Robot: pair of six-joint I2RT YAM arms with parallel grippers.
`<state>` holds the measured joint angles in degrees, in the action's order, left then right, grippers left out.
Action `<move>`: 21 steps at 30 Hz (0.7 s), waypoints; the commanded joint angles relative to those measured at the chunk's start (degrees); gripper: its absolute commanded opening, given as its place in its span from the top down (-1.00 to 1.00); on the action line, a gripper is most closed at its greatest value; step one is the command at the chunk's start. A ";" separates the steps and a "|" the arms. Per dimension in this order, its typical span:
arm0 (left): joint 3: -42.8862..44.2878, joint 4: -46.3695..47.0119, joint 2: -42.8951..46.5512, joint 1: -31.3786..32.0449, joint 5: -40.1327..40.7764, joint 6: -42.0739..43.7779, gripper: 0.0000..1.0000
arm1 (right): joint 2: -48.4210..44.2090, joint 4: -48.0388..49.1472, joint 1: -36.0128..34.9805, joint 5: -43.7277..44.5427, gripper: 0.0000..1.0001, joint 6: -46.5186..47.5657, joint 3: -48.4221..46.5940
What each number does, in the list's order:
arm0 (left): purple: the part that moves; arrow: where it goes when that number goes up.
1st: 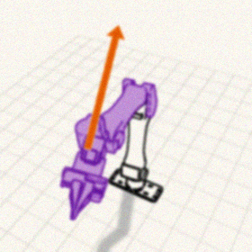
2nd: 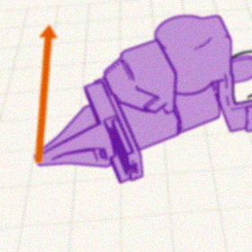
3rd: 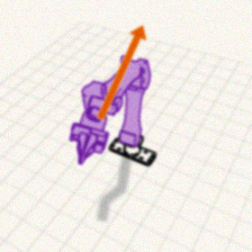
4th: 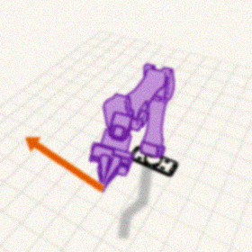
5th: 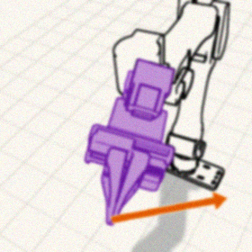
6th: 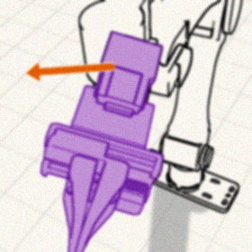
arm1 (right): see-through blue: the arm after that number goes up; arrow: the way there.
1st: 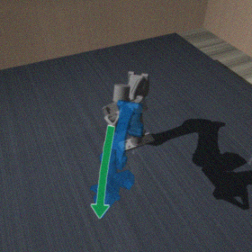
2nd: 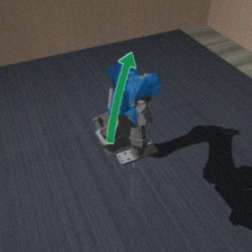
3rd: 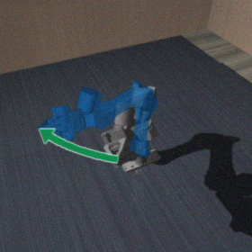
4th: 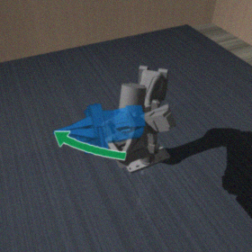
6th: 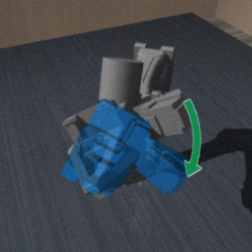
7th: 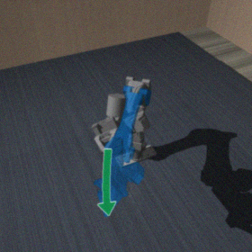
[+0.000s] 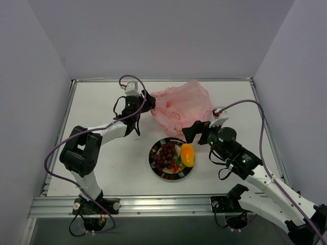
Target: Take the fake fruits out of the plastic bag
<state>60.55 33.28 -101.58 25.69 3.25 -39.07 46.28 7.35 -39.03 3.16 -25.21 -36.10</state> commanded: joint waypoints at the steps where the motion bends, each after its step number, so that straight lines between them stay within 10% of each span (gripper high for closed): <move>1: 0.44 1.00 5.15 -0.12 -0.08 1.45 -0.21 | -3.39 0.03 0.44 7.11 -0.94 1.65 -4.42; 7: -2.28 -3.64 15.68 -0.12 0.18 3.47 -0.88 | -7.52 0.03 0.53 13.79 -1.00 1.83 -6.44; 21: -3.26 -33.95 49.17 1.73 1.24 8.55 -0.88 | -19.73 -2.52 0.71 27.95 -1.00 -0.19 -7.32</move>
<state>54.50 11.03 -58.39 26.76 4.56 -34.39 28.97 4.40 -38.59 25.12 -24.47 -40.95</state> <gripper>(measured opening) 0.940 0.996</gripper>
